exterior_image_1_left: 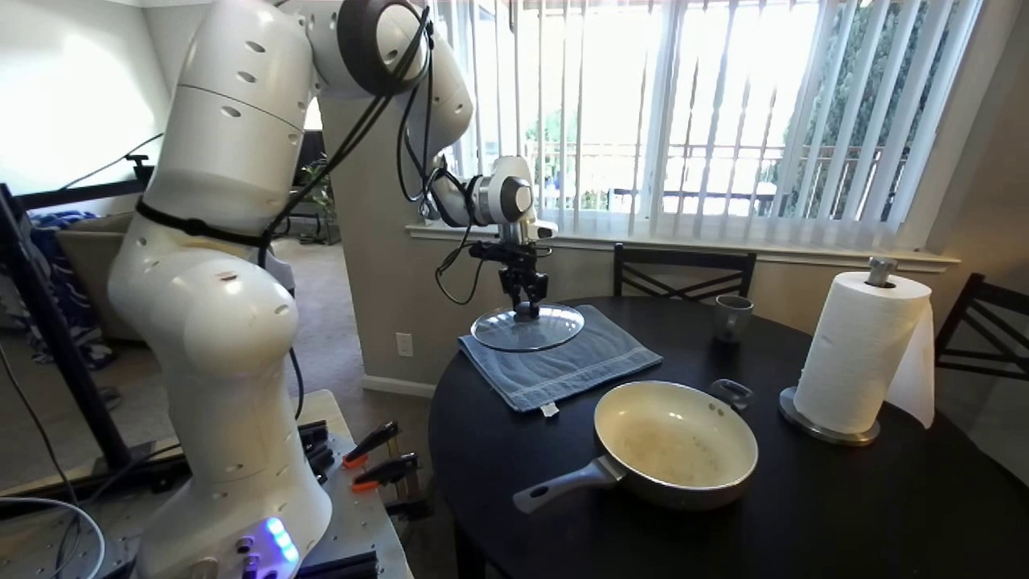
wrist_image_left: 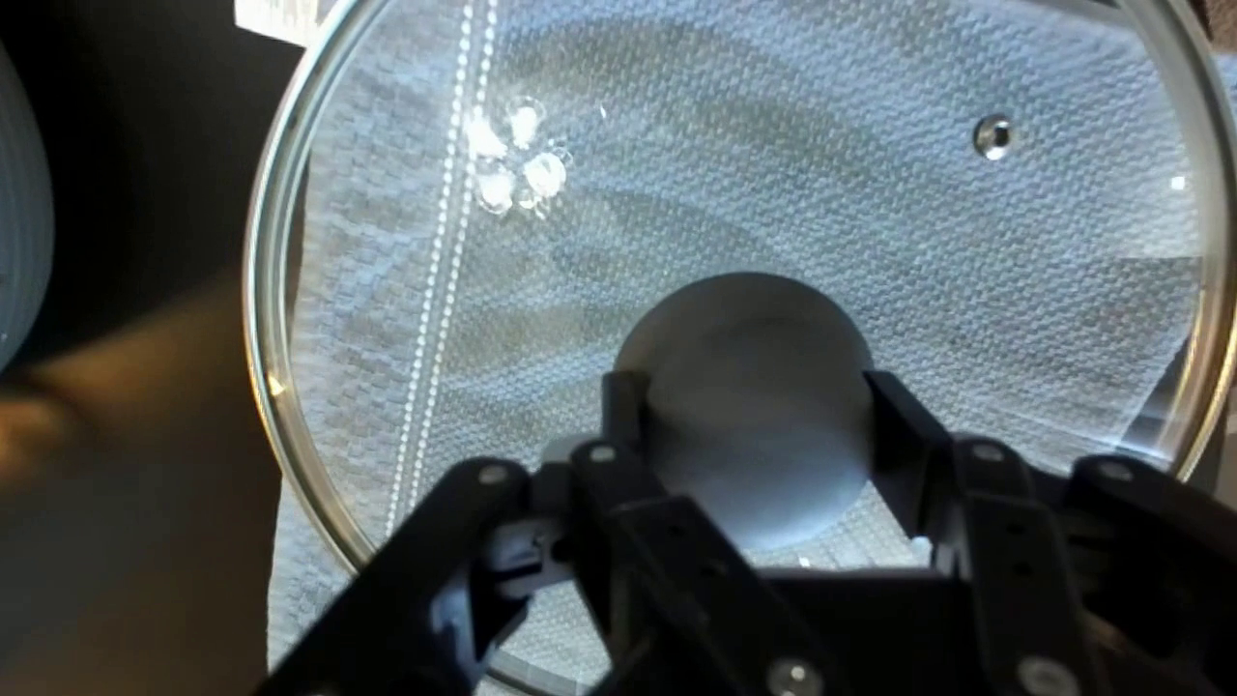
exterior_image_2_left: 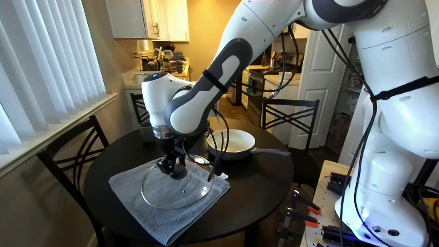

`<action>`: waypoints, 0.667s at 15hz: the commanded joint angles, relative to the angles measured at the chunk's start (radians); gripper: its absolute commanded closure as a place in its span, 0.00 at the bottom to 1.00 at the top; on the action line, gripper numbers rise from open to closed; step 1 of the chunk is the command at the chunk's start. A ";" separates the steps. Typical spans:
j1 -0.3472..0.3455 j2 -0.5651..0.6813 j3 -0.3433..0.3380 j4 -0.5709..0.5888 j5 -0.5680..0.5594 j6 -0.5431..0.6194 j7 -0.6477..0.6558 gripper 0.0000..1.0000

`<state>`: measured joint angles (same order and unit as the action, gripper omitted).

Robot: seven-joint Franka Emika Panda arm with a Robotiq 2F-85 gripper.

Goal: Pick up the clear pan lid and put it on the blue towel

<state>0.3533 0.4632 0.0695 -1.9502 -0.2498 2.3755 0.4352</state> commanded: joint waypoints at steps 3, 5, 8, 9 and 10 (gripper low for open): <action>0.005 0.117 -0.025 0.100 0.028 -0.013 0.027 0.67; -0.005 0.146 -0.029 0.137 0.055 -0.021 0.020 0.67; -0.018 0.176 -0.031 0.189 0.109 -0.028 0.018 0.67; -0.022 0.185 -0.032 0.202 0.127 -0.026 0.020 0.67; -0.023 0.191 -0.035 0.214 0.139 -0.025 0.024 0.67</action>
<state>0.3411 0.6489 0.0321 -1.7831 -0.1559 2.3745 0.4518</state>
